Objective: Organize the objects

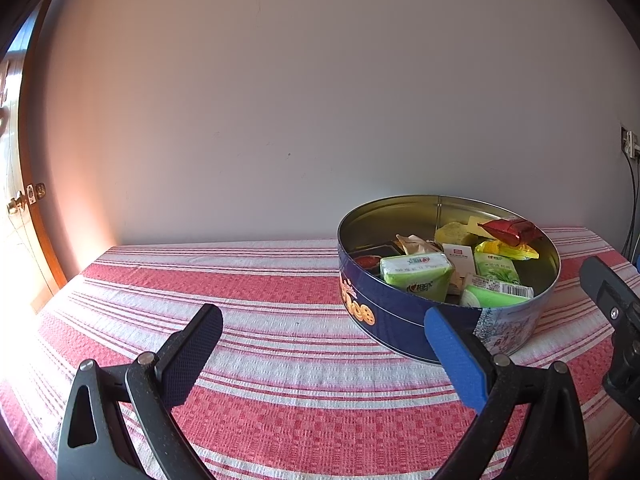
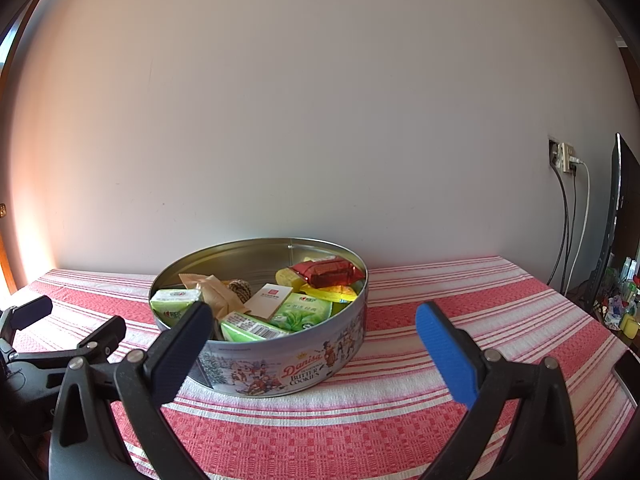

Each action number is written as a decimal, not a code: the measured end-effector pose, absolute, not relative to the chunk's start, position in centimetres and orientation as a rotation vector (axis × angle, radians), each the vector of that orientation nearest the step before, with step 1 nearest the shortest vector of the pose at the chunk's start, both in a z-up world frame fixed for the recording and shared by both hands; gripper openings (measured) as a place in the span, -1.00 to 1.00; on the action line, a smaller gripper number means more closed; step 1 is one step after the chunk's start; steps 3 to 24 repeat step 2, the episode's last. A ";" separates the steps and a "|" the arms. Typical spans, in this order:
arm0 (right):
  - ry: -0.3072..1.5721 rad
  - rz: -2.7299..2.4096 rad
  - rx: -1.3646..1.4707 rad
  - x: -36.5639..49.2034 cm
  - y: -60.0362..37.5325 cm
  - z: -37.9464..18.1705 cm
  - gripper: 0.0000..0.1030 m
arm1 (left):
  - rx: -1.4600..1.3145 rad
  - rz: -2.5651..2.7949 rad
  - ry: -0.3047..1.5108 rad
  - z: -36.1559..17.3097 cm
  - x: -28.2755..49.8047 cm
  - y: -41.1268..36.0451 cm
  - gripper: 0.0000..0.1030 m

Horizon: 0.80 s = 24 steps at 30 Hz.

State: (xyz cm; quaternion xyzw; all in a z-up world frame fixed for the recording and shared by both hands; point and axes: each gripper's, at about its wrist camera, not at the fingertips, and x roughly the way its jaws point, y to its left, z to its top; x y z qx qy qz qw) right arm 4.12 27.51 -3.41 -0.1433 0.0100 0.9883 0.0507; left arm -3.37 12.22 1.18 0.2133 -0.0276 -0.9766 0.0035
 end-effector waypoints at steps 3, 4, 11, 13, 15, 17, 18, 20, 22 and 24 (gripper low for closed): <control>0.030 3.009 -0.436 4.1 27.5 -3.4 1.00 | 0.673 -3.055 -0.082 1.2 -3.4 12.1 0.99; 0.030 3.009 -0.436 4.1 27.5 -3.4 1.00 | 0.673 -3.055 -0.082 1.2 -3.4 12.1 0.99; 0.030 3.009 -0.436 4.1 27.5 -3.4 1.00 | 0.673 -3.055 -0.082 1.2 -3.4 12.1 0.99; 0.030 3.009 -0.436 4.1 27.5 -3.4 1.00 | 0.673 -3.055 -0.082 1.2 -3.4 12.1 0.99; 0.030 3.009 -0.436 4.1 27.5 -3.4 1.00 | 0.673 -3.055 -0.082 1.2 -3.4 12.1 0.99; 0.030 3.009 -0.436 4.1 27.5 -3.4 1.00 | 0.673 -3.055 -0.082 1.2 -3.4 12.1 0.99; 0.030 3.009 -0.436 4.1 27.5 -3.4 1.00 | 0.673 -3.055 -0.082 1.2 -3.4 12.1 0.99; 0.030 3.009 -0.436 4.1 27.5 -3.4 1.00 | 0.673 -3.055 -0.082 1.2 -3.4 12.1 0.99; 0.030 3.009 -0.436 4.1 27.5 -3.4 1.00 | 0.673 -3.055 -0.082 1.2 -3.4 12.1 0.99; 0.030 3.009 -0.436 4.1 27.5 -3.4 1.00 | 0.673 -3.055 -0.082 1.2 -3.4 12.1 0.99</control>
